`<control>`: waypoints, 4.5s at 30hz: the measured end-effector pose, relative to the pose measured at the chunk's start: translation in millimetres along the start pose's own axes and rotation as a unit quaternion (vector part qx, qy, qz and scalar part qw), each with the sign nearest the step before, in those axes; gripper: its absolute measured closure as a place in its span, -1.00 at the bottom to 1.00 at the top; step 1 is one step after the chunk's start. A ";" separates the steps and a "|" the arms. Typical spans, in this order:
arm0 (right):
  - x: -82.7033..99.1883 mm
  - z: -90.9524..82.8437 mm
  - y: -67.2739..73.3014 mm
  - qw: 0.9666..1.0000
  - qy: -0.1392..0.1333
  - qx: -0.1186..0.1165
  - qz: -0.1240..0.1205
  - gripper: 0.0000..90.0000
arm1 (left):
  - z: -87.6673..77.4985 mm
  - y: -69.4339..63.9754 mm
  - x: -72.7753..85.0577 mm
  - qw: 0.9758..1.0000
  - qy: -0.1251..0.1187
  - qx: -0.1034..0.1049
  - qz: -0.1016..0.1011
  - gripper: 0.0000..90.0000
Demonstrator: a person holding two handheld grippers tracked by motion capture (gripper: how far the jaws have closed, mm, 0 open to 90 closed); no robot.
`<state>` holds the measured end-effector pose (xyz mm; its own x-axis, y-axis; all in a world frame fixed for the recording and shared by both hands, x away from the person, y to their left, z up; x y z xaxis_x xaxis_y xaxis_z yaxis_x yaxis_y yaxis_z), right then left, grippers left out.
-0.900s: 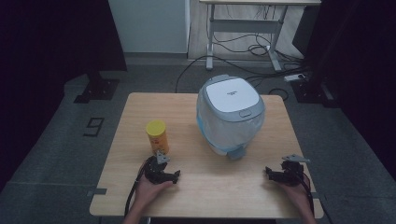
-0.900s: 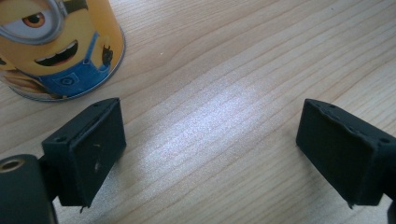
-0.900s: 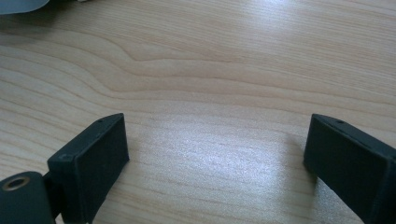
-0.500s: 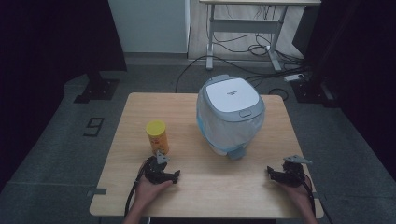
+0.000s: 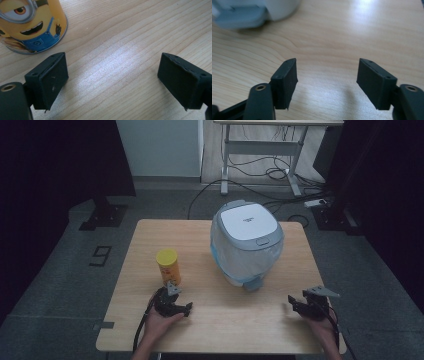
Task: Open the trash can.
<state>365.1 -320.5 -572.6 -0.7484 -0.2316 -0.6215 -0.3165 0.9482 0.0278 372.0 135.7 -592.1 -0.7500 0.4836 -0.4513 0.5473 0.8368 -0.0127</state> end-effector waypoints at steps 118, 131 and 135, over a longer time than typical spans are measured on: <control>-204.9 -94.6 96.9 0.969 -0.159 -0.167 -0.090 0.99 | 2.1 -0.5 -2.0 1.000 -0.006 0.003 0.006 -0.81; -199.8 -102.2 91.2 0.966 -0.173 -0.174 -0.080 0.98 | 2.2 -0.5 -2.4 1.000 -0.006 0.004 0.006 -0.81; -190.0 -110.0 84.8 0.965 -0.181 -0.172 -0.081 0.95 | 2.3 -0.7 -2.6 1.000 -0.007 0.004 0.007 -0.81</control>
<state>416.4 -220.0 -366.1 -0.4396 -0.2211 -0.8706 -0.6342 0.7627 0.1265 374.4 133.3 -593.0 -0.7376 0.4913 -0.4633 0.5601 0.8283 -0.0134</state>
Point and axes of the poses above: each handheld gripper's, and its own axes: z roughly forward along the jaws, x roughly out of its underside, y roughly to its left, the point moved 6 cm from there along z, roughly forward along the jaws, and after that the axes turned 15 degrees about y, right-handed, at the moved point
